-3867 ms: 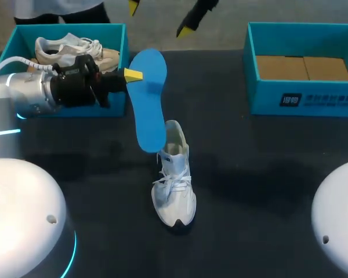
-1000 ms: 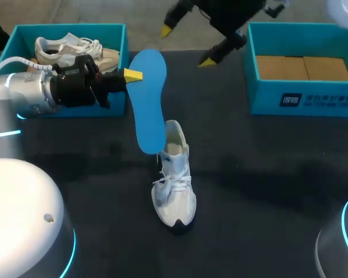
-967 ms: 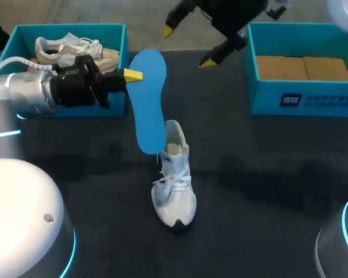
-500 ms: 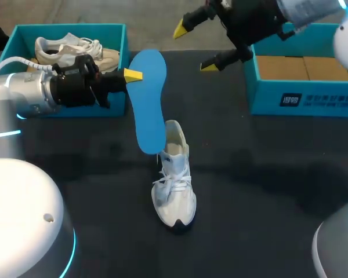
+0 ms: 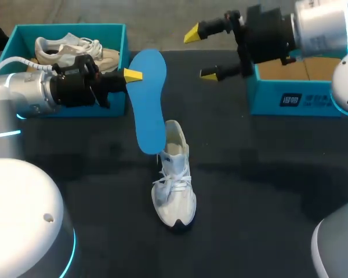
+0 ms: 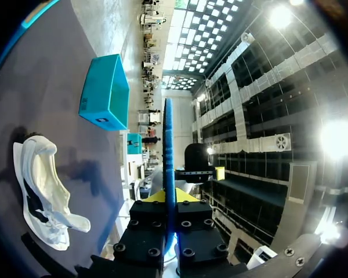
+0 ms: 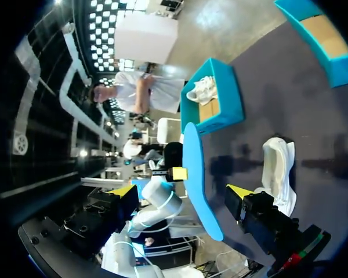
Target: Take the shoe out of the shoebox, open the shoe tongue, remove and reinsert the insole, then place the shoe into the shoebox
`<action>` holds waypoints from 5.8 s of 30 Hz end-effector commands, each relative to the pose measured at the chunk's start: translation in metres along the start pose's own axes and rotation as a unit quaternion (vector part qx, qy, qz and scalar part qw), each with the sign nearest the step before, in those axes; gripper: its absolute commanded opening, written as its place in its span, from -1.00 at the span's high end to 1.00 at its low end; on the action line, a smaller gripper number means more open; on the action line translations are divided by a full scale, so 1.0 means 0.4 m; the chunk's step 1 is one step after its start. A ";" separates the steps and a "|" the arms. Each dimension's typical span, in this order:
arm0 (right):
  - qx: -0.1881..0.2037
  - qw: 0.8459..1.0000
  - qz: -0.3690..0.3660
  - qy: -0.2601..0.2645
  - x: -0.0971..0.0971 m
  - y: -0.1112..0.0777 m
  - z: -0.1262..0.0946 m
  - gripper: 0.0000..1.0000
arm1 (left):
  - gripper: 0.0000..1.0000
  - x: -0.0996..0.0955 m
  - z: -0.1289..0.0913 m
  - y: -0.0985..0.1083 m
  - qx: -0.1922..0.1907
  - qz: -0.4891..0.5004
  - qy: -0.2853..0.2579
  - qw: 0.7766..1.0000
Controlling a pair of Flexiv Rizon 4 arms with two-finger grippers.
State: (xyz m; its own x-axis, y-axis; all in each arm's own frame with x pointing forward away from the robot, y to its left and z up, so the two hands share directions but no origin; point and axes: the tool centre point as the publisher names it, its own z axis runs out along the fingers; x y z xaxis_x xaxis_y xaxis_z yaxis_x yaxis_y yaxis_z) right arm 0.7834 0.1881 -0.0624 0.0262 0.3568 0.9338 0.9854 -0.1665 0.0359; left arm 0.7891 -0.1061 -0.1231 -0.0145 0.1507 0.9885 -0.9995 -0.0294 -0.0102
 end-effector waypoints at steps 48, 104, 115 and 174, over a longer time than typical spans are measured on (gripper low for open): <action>0.011 0.991 -0.011 0.133 -0.034 0.007 0.026 -1.00 | 1.00 0.132 -0.029 -0.013 -0.016 0.539 0.041 0.841; 0.011 0.991 -0.011 0.133 -0.034 0.007 0.026 -1.00 | 1.00 0.101 0.022 -0.098 -0.138 0.950 0.097 0.262; 0.011 0.991 -0.011 0.133 -0.034 0.007 0.026 -1.00 | 1.00 0.091 0.011 -0.076 -0.129 0.969 0.128 0.167; 0.036 0.991 -0.054 0.114 -0.015 -0.017 0.137 -1.00 | 1.00 0.032 0.092 -0.095 -0.083 0.987 0.114 -0.082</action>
State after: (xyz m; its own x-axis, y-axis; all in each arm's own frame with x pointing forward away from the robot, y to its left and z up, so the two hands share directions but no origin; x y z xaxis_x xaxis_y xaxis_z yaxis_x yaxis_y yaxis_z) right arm 0.7820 0.2288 -0.0858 -0.1111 0.1508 0.9823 0.9901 -0.0681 0.1224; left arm 0.8286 -0.1391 -0.1042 0.1882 0.0032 -0.9821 0.9646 -0.1886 0.1842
